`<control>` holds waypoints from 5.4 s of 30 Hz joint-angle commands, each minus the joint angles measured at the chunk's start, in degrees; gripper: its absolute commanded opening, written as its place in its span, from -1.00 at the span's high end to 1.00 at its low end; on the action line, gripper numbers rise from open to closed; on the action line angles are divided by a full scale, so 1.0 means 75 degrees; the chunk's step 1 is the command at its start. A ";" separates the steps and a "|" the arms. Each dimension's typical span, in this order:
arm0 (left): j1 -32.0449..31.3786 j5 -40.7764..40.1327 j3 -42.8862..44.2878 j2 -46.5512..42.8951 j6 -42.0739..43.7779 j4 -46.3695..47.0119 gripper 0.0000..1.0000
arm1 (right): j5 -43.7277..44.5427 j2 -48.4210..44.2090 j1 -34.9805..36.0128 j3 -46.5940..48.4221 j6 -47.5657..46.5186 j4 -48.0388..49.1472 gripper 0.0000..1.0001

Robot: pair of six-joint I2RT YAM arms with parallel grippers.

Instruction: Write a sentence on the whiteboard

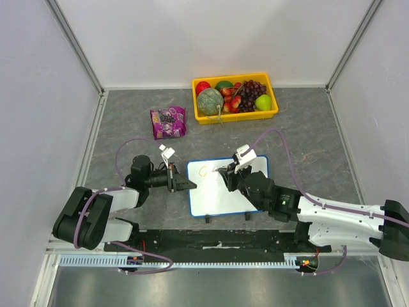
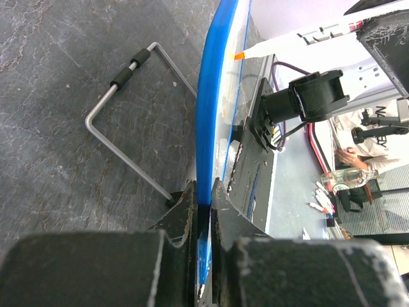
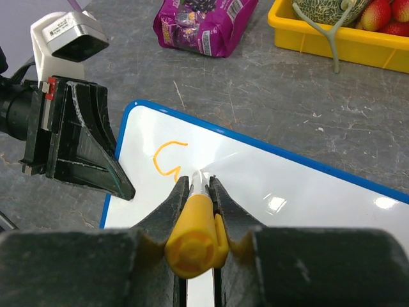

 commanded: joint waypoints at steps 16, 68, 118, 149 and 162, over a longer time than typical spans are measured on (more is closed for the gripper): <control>-0.0005 -0.0405 0.0093 0.0105 0.0299 -0.0174 0.96 | -0.0386 0.0157 -0.0103 0.0050 0.0188 -0.0250 1.00; -0.0005 -0.0405 0.0116 0.0140 0.0311 -0.0185 0.96 | 0.0388 -0.0172 -0.0115 -0.0021 0.0177 -0.0063 1.00; -0.0005 -0.0405 0.0116 0.0128 0.0311 -0.0197 0.96 | 0.0798 -0.0043 -0.0115 0.0073 0.0235 -0.0321 1.00; -0.0005 -0.0405 0.0116 0.0128 0.0311 -0.0174 0.96 | 0.0645 -0.0688 -0.0115 -0.0208 0.0095 -0.0028 1.00; -0.0005 -0.0382 0.0116 0.0128 0.0311 -0.0197 0.96 | 0.0833 -0.0488 -0.0150 -0.0313 0.0223 -0.0122 1.00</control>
